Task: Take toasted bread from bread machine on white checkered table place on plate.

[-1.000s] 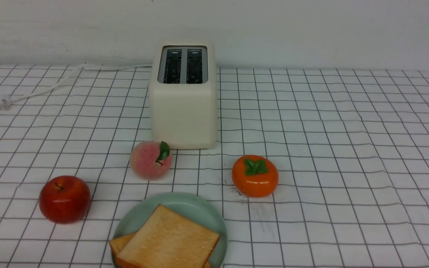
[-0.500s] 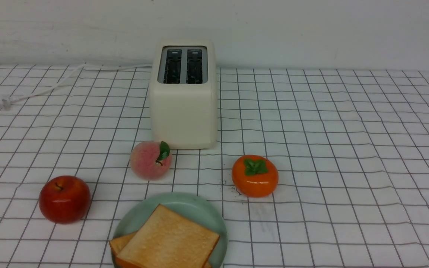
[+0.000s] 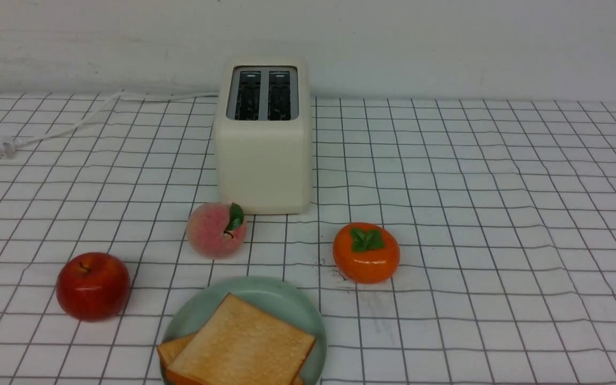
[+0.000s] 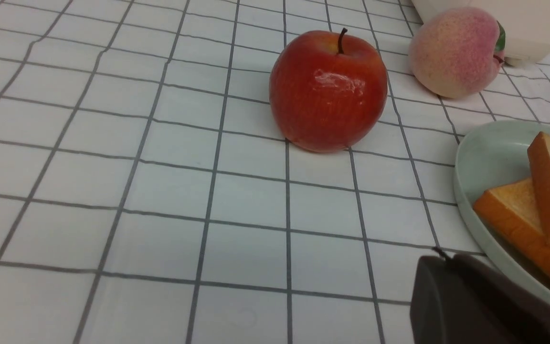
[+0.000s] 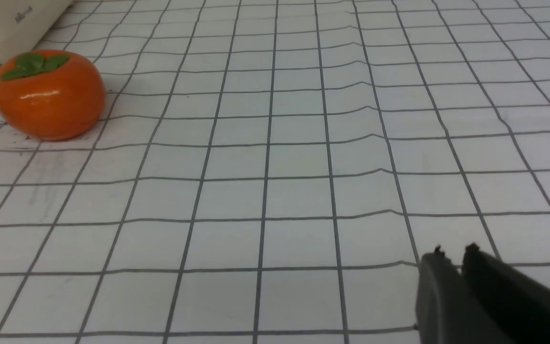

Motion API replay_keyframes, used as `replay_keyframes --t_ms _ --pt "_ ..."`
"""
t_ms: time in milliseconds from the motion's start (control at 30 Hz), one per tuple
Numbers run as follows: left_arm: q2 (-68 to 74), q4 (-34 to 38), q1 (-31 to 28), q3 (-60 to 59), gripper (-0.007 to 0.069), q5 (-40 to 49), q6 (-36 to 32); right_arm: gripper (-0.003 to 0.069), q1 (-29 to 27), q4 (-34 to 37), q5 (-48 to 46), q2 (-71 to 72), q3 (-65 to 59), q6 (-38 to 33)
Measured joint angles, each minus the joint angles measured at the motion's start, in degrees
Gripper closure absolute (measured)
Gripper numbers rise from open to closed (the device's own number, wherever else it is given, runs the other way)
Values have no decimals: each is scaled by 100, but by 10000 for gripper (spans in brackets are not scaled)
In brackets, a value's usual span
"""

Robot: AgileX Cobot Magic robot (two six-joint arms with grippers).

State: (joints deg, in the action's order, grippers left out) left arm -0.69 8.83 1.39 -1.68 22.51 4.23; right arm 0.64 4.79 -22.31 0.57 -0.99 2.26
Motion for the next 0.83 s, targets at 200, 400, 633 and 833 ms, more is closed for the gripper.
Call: replay_keyframes --t_ms 200,400,633,833 --pt "0 0 0 0 638 0 0 579 0 0 0 0 0 -5" --pt "0 -10 0 0 638 0 0 570 0 0 0 0 0 -5" --pt "0 -10 0 0 638 0 0 561 0 0 0 0 0 -5" --pt "0 -10 0 0 636 0 0 554 0 0 0 0 0 -5"
